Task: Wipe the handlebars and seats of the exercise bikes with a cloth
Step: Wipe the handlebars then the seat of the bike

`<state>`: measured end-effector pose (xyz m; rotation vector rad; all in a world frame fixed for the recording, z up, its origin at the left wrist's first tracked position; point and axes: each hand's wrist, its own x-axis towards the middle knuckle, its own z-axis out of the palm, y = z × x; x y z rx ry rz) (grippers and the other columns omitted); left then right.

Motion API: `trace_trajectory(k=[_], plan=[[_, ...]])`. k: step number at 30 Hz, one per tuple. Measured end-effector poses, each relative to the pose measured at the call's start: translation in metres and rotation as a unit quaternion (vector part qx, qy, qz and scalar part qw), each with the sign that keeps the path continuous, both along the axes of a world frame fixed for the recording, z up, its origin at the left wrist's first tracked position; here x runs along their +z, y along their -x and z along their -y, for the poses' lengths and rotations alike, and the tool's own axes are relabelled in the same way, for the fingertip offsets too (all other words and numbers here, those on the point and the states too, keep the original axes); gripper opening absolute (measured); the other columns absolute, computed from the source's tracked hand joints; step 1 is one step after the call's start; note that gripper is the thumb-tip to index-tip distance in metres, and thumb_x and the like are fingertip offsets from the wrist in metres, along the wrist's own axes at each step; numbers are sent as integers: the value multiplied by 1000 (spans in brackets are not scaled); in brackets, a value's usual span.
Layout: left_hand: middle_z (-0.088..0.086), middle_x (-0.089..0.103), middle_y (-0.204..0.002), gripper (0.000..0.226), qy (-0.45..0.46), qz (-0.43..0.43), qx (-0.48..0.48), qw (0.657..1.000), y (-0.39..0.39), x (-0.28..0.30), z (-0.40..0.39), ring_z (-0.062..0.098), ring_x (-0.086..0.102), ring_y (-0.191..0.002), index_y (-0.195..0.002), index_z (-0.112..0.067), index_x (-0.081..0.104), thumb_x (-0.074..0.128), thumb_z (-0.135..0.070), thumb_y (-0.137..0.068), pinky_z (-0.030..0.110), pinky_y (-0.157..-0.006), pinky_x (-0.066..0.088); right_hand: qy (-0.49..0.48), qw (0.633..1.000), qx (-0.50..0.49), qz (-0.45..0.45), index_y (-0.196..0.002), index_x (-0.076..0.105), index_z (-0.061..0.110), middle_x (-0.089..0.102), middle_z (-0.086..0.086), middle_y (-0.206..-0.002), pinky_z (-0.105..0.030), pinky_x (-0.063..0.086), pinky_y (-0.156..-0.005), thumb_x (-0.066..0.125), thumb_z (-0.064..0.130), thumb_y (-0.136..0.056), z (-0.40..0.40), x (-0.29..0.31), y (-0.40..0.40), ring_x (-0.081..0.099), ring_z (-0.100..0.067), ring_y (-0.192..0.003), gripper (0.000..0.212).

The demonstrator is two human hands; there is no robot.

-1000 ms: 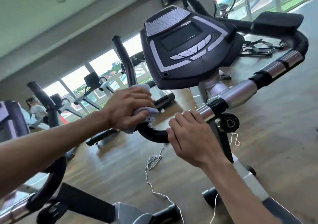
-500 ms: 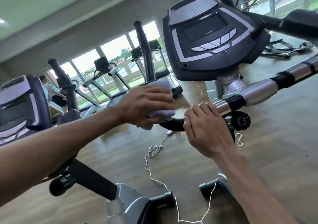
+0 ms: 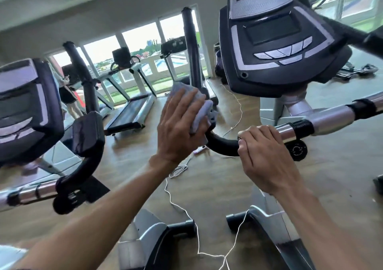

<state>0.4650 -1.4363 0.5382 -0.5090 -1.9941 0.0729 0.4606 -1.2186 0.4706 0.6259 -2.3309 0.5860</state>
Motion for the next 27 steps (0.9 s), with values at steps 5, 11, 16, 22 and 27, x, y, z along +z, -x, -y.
trace_trajectory(k=[5, 11, 16, 22, 27], plan=[[19, 45, -156, 63, -39, 115, 187, 975, 28, 39, -41, 35, 38, -147, -148, -7, 51, 30, -49, -106, 48, -125, 22, 30, 999, -5, -9, -99, 63, 13, 62, -6, -96, -44, 37, -100, 29, 26, -101, 5, 3, -3, 53, -30, -95, 36], [23, 42, -157, 67, -52, 136, 200, 969, 7, 14, -36, 37, 32, -150, -151, 1, 43, 31, -48, -108, 47, -126, 19, 32, 999, -10, 9, -99, 62, 13, 62, -4, -97, -47, 43, -97, 29, 25, -102, 10, 6, -7, 52, -29, -94, 35], [22, 53, -148, 69, -116, 144, 226, 956, 41, 48, -45, 34, 47, -140, -149, 3, 46, 29, -47, -105, 45, -120, 30, 34, 999, -20, 10, -99, 63, 13, 61, -3, -97, -44, 41, -96, 29, 24, -102, 11, 9, -8, 50, -27, -95, 36], [26, 54, -146, 63, -63, 156, 155, 974, 2, 18, -37, 37, 49, -137, -144, 6, 51, 37, -42, -106, 45, -120, 31, 59, 998, -34, 12, -99, 66, 11, 64, -3, -98, -41, 39, -97, 31, 22, -100, 18, 10, -9, 49, -24, -96, 37], [24, 54, -147, 65, -93, 161, 192, 964, 33, 45, -29, 35, 48, -139, -146, 4, 50, 36, -44, -104, 46, -120, 33, 57, 998, -40, 9, -97, 66, 10, 64, -5, -96, -41, 38, -97, 32, 21, -98, 21, 11, -10, 48, -25, -97, 36]])
